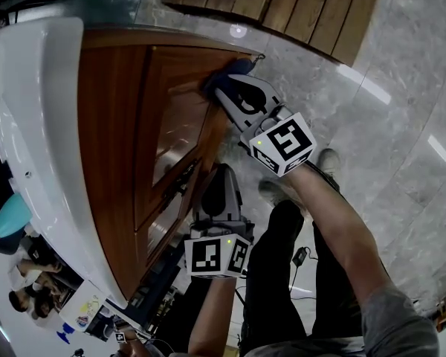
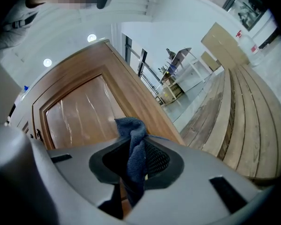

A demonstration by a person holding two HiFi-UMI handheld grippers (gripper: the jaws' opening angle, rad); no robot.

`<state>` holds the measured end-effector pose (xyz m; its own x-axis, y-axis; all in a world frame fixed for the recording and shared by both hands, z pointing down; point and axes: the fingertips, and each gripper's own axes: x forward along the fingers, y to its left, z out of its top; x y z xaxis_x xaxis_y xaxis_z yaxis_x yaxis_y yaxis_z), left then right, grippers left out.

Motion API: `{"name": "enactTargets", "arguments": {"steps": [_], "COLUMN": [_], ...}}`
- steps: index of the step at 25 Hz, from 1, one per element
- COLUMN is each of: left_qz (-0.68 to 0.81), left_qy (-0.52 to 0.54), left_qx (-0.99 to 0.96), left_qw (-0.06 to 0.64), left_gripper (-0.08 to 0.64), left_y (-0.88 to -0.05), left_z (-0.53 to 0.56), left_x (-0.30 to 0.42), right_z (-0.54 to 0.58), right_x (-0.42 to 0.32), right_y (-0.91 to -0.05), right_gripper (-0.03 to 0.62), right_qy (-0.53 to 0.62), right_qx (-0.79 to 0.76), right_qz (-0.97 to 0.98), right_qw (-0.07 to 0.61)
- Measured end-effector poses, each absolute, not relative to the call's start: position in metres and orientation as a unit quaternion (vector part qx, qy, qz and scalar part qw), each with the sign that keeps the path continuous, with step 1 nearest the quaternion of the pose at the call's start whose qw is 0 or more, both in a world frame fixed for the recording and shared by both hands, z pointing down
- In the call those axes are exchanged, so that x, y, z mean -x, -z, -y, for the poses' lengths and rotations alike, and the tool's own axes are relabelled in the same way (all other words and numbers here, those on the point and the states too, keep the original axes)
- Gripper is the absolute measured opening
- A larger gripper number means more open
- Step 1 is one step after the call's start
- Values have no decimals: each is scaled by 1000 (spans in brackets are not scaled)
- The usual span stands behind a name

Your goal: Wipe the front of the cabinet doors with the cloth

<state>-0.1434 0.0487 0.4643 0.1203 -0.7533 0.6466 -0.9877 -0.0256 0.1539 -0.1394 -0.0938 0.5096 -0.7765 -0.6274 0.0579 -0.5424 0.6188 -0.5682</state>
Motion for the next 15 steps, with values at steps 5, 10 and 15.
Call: {"name": "enactTargets", "arguments": {"steps": [5, 10, 15], "left_qz": [632, 635, 639], "left_qy": [-198, -195, -192], "left_qx": [-689, -688, -685], "left_qw": [294, 293, 292], "left_gripper": [8, 8, 8], "left_y": [-463, -461, -458], "left_z": [-49, -47, -48], "left_x": [140, 137, 136], "right_z": [100, 109, 123], "right_x": [131, 122, 109], "right_y": [-509, -511, -512], "right_gripper": [71, 71, 71], "right_qy": [289, 292, 297], "right_qx": [334, 343, 360], "right_qz": [-894, -889, -881], "right_qw": [77, 82, 83]}}
